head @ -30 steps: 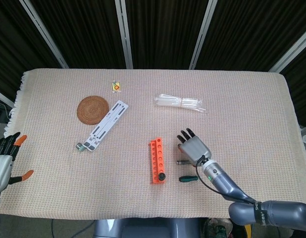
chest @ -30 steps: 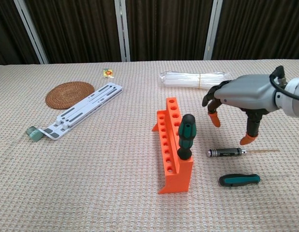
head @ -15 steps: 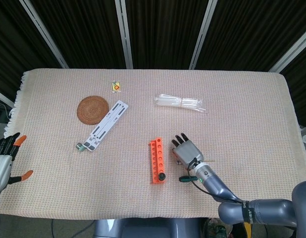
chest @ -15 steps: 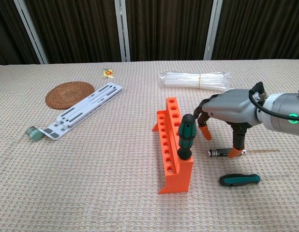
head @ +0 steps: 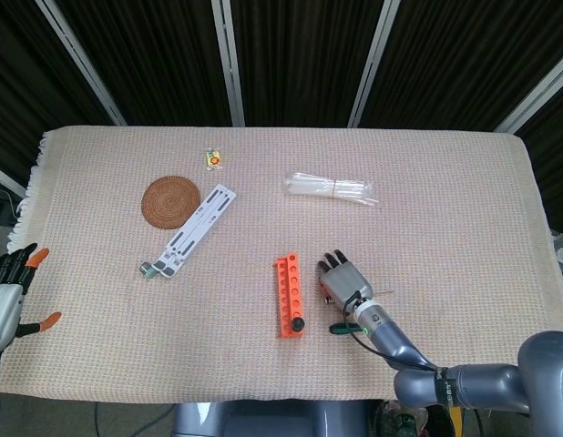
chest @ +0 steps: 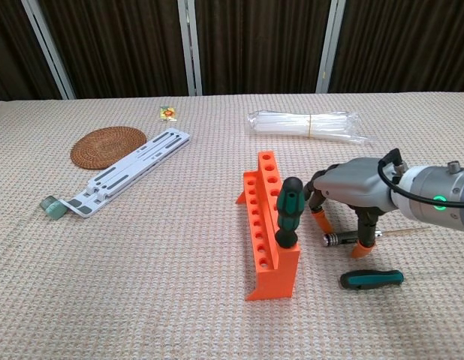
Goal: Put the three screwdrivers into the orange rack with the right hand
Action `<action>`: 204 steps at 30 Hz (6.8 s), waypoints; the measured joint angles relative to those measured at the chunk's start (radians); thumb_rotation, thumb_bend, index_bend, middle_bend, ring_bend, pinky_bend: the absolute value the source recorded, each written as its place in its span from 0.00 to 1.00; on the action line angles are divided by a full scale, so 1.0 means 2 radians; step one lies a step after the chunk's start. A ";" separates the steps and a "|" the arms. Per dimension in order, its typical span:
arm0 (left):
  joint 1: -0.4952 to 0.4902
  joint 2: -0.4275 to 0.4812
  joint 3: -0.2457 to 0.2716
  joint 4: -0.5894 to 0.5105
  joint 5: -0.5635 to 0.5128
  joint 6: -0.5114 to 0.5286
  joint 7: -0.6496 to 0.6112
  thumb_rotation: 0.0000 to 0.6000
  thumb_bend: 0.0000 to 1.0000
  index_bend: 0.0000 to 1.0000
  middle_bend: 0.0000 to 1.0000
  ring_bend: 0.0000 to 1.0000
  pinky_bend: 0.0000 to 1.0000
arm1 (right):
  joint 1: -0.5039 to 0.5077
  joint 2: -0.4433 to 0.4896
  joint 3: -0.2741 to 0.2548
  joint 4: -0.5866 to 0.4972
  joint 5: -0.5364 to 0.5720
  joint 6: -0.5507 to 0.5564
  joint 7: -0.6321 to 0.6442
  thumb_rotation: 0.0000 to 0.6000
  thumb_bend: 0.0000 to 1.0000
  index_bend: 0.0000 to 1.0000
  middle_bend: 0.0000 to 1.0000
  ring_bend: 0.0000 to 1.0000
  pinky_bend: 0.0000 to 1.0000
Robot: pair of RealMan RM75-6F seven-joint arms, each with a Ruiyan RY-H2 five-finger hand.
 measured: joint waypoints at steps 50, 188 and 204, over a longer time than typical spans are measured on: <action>-0.001 -0.001 0.001 0.003 -0.007 -0.008 0.002 1.00 0.15 0.09 0.00 0.00 0.00 | 0.009 -0.017 0.005 0.037 0.000 -0.013 0.030 1.00 0.42 0.58 0.17 0.00 0.00; -0.003 0.009 0.006 -0.016 0.003 -0.011 0.002 1.00 0.15 0.08 0.00 0.00 0.00 | -0.038 0.219 0.081 -0.078 -0.390 -0.080 1.021 1.00 0.45 0.66 0.22 0.00 0.00; -0.001 0.011 0.007 -0.022 0.004 -0.008 0.006 1.00 0.15 0.08 0.00 0.00 0.00 | -0.038 0.224 0.075 -0.075 -0.399 -0.075 1.032 1.00 0.46 0.66 0.23 0.00 0.00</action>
